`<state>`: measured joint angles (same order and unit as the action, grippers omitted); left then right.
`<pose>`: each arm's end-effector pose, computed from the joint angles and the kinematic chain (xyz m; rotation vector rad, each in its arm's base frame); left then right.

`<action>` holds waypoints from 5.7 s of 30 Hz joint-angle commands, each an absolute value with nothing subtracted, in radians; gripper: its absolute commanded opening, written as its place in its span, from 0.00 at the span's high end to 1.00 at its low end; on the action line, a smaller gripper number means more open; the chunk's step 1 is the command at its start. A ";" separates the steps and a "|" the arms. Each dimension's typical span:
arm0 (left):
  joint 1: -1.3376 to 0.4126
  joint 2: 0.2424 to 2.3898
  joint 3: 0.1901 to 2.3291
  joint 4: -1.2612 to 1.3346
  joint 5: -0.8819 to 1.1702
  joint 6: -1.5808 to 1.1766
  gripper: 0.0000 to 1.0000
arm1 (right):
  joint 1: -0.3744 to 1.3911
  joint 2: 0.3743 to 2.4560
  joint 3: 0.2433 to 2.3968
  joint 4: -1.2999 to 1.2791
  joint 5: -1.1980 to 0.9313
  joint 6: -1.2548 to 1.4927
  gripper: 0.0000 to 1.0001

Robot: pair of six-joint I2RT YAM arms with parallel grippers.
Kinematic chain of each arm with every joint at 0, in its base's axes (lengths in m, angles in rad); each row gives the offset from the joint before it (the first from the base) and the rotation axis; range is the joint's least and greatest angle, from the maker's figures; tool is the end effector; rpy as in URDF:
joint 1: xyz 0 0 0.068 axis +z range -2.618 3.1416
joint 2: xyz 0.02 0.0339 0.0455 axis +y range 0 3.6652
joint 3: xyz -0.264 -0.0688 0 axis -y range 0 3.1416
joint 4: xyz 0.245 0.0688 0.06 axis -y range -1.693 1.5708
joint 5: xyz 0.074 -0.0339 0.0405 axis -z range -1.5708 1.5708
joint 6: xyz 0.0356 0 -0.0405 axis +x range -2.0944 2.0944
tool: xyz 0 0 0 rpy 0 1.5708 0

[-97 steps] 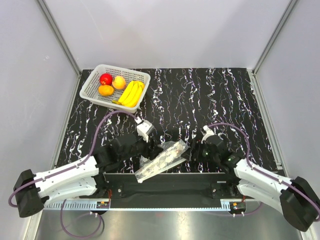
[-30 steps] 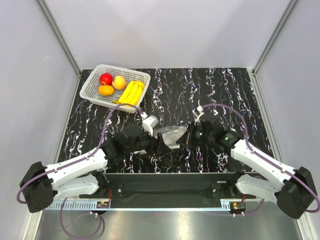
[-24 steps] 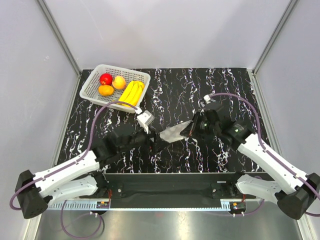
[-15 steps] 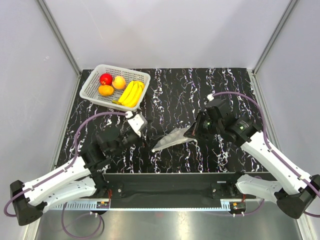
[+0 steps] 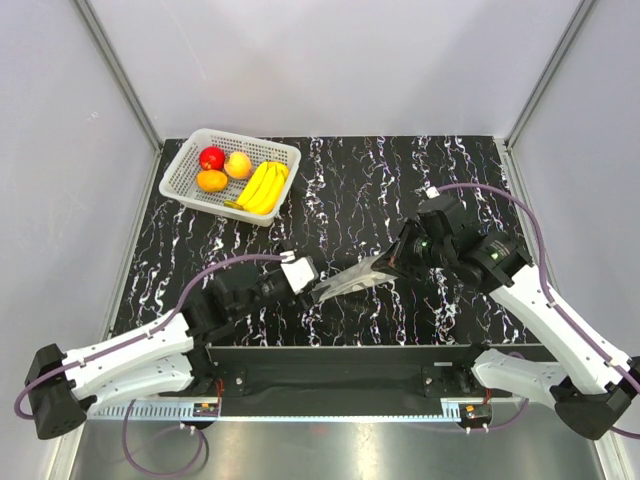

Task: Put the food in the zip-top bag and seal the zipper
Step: Pick up the zipper food storage bag at the center of the board, then open the zipper of the food storage bag.

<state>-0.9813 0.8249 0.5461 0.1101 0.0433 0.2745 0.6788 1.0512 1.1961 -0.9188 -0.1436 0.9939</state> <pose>0.1104 -0.1679 0.2793 1.0669 1.4147 -0.5535 0.1531 0.1300 0.3611 0.3246 2.5361 0.9217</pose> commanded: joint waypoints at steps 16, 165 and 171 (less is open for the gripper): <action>-1.048 0.925 0.568 0.227 0.054 0.399 0.21 | 0.678 1.037 1.256 -0.923 -0.109 1.046 1.00; -0.638 1.663 1.180 -0.186 0.290 -0.342 1.00 | 0.770 1.566 1.589 -1.296 0.788 0.535 1.00; -0.638 1.655 1.132 -0.075 0.313 -0.382 1.00 | 0.770 1.488 1.504 -1.057 0.691 0.454 1.00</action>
